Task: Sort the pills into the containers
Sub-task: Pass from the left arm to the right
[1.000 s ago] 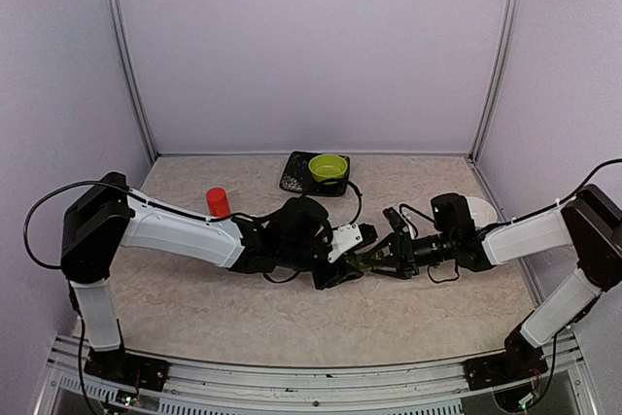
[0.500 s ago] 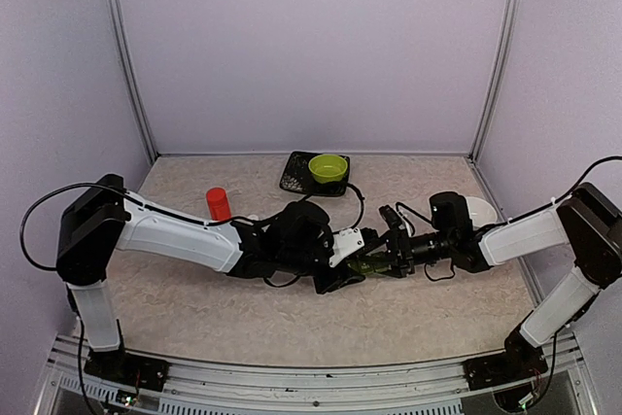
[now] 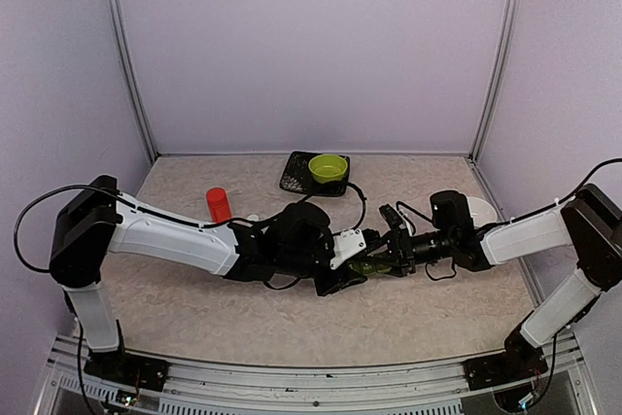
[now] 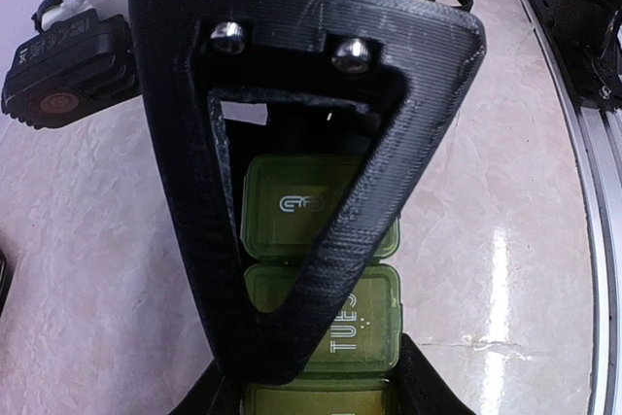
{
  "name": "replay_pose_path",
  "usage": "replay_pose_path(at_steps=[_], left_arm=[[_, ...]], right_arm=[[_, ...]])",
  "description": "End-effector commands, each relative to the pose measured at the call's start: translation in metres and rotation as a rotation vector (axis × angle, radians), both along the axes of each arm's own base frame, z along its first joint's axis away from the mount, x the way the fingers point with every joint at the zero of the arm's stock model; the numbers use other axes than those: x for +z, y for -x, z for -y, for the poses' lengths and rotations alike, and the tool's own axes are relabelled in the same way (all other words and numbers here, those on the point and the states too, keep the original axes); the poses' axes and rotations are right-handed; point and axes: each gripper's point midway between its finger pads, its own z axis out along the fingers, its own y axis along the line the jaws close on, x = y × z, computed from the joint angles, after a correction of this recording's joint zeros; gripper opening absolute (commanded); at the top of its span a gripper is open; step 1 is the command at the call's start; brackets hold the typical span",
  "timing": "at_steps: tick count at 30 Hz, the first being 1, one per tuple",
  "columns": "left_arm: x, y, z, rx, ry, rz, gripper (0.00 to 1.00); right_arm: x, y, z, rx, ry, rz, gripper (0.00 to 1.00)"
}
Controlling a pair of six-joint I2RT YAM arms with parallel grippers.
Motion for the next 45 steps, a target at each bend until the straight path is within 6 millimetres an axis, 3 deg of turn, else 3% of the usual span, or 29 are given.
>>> replay_pose_path(at_steps=[1,18,23,30,32,37,43,45], left_arm=[[0.012,0.0,0.0,0.007,0.022,0.034,0.4],[0.014,-0.001,-0.002,0.016,0.02,0.051,0.4],[0.013,-0.001,-0.002,0.017,0.02,0.05,0.4],[0.019,-0.002,-0.003,0.02,0.038,0.061,0.42],[0.022,-0.002,-0.003,0.021,0.05,0.068,0.45],[0.023,-0.002,-0.003,0.028,0.06,0.071,0.52],[0.028,-0.003,-0.009,0.053,0.081,0.083,0.73],[0.031,-0.003,-0.015,0.069,0.1,0.091,0.85]], right_arm=[[0.013,0.004,-0.004,0.025,-0.019,0.03,0.66],[0.003,0.009,-0.001,0.041,0.014,0.017,0.57],[0.003,0.011,-0.003,0.049,-0.021,-0.009,0.45],[0.001,0.011,-0.004,0.059,-0.025,-0.024,0.36],[0.002,0.012,-0.005,0.062,-0.028,-0.028,0.25],[0.006,0.013,-0.006,0.066,-0.045,-0.038,0.15],[0.016,0.012,-0.007,0.072,-0.075,-0.038,0.14],[0.021,0.012,-0.008,0.071,-0.09,-0.036,0.15]])
